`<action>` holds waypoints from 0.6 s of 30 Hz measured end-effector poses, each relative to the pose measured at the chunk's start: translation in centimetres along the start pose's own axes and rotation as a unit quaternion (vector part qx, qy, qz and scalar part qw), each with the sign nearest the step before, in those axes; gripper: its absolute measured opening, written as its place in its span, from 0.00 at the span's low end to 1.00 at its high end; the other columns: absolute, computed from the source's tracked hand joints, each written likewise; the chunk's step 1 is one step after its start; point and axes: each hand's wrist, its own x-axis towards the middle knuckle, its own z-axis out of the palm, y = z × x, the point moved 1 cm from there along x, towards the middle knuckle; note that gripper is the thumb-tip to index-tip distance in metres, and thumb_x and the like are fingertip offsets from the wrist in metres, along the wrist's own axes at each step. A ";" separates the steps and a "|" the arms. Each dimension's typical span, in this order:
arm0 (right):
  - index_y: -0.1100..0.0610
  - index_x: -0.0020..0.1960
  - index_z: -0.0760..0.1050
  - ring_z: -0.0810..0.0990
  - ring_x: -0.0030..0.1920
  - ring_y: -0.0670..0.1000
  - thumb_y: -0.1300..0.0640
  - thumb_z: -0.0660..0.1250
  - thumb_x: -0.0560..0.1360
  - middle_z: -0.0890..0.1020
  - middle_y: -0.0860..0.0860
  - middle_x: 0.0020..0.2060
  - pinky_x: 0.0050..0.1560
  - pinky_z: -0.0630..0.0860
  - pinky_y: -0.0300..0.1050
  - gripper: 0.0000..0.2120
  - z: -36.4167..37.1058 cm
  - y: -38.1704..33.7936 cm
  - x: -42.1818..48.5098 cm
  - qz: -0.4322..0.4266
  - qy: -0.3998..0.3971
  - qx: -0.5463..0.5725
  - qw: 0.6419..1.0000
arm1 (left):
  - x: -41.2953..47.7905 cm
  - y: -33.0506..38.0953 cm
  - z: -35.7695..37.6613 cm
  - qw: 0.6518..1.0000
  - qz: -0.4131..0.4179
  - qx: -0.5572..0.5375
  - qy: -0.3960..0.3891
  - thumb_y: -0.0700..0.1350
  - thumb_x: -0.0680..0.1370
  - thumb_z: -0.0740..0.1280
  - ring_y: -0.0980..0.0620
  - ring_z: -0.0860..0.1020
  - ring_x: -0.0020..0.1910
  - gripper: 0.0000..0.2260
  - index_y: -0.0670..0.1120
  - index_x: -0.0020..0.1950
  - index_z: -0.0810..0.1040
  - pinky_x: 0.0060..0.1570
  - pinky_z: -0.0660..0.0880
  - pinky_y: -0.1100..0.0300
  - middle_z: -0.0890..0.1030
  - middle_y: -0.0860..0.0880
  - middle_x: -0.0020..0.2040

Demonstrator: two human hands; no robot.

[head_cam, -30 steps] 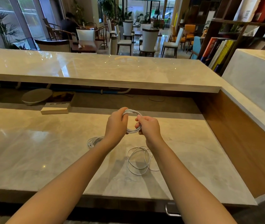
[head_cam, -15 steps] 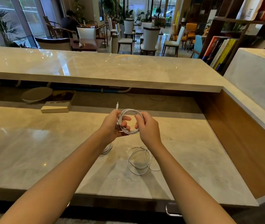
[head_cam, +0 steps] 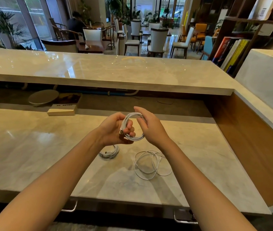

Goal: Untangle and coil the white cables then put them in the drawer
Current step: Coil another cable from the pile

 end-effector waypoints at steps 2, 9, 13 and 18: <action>0.50 0.72 0.64 0.66 0.69 0.47 0.60 0.56 0.80 0.69 0.48 0.70 0.65 0.65 0.41 0.20 0.0 -0.1 -0.1 -0.022 -0.040 0.005 0.999 | -0.3 0.1 0.1 1.000 -0.005 0.004 -0.015 0.49 0.76 0.51 0.50 0.69 0.28 0.21 0.41 0.27 0.69 0.38 0.68 0.57 0.67 0.45 0.25; 0.57 0.53 0.80 0.77 0.47 0.49 0.63 0.59 0.77 0.81 0.52 0.47 0.47 0.72 0.42 0.12 1.6 0.1 0.4 -0.002 -0.057 0.026 0.998 | -0.4 -0.4 -0.7 0.990 -0.019 0.122 0.063 0.52 0.79 0.55 0.50 0.71 0.29 0.19 0.40 0.38 0.75 0.38 0.70 0.57 0.70 0.46 0.27; 0.58 0.45 0.80 0.79 0.41 0.52 0.59 0.62 0.76 0.82 0.51 0.39 0.43 0.76 0.50 0.08 3.8 1.8 0.6 0.090 -0.043 0.055 0.993 | -0.4 -1.5 -2.2 0.918 0.034 0.321 0.232 0.51 0.78 0.63 0.51 0.74 0.38 0.11 0.44 0.53 0.77 0.42 0.75 0.59 0.76 0.46 0.42; 0.58 0.50 0.79 0.78 0.41 0.50 0.58 0.67 0.74 0.82 0.53 0.44 0.43 0.75 0.46 0.07 7.5 2.9 1.6 0.097 -0.118 0.084 0.985 | -0.5 -3.0 -5.9 0.820 0.145 0.435 0.343 0.45 0.78 0.65 0.53 0.78 0.37 0.07 0.45 0.54 0.78 0.34 0.76 0.63 0.80 0.49 0.42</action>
